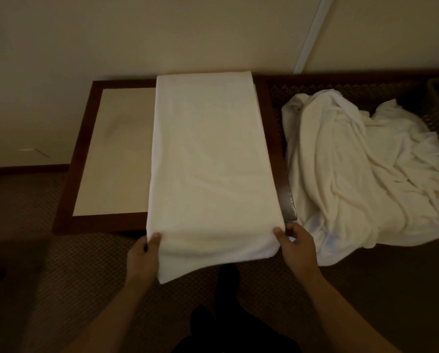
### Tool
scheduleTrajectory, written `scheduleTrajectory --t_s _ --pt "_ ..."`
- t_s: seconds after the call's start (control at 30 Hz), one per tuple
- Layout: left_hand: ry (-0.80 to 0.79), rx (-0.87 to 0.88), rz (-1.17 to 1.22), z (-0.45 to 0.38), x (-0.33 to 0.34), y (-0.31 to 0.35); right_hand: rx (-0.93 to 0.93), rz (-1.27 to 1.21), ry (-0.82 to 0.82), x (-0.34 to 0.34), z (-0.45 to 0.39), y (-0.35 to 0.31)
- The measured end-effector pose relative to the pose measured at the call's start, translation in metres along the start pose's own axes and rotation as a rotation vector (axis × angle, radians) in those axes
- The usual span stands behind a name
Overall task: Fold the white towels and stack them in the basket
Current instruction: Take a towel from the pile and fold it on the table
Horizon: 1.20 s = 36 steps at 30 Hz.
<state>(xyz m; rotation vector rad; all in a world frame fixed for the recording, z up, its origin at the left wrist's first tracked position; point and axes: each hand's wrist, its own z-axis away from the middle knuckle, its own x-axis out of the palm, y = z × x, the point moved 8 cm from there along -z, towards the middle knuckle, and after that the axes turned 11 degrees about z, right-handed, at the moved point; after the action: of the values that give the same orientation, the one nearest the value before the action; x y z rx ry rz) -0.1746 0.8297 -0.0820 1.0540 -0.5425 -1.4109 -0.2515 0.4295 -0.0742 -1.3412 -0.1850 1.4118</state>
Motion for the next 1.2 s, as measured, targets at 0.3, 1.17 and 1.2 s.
scheduleTrajectory --t_s 0.3,1.17,1.2 --pt "-0.078 -0.031 -0.045 -0.014 -0.006 -0.014 0.046 -0.111 -0.185 0.029 -0.001 -0.005" --pt "-0.146 0.012 -0.100 0.024 -0.038 -0.019 0.156 -0.291 -0.339 0.049 0.033 0.013" --pt "-0.151 0.033 -0.107 0.028 -0.040 -0.015 0.150 -0.265 -0.310 0.043 0.041 0.012"
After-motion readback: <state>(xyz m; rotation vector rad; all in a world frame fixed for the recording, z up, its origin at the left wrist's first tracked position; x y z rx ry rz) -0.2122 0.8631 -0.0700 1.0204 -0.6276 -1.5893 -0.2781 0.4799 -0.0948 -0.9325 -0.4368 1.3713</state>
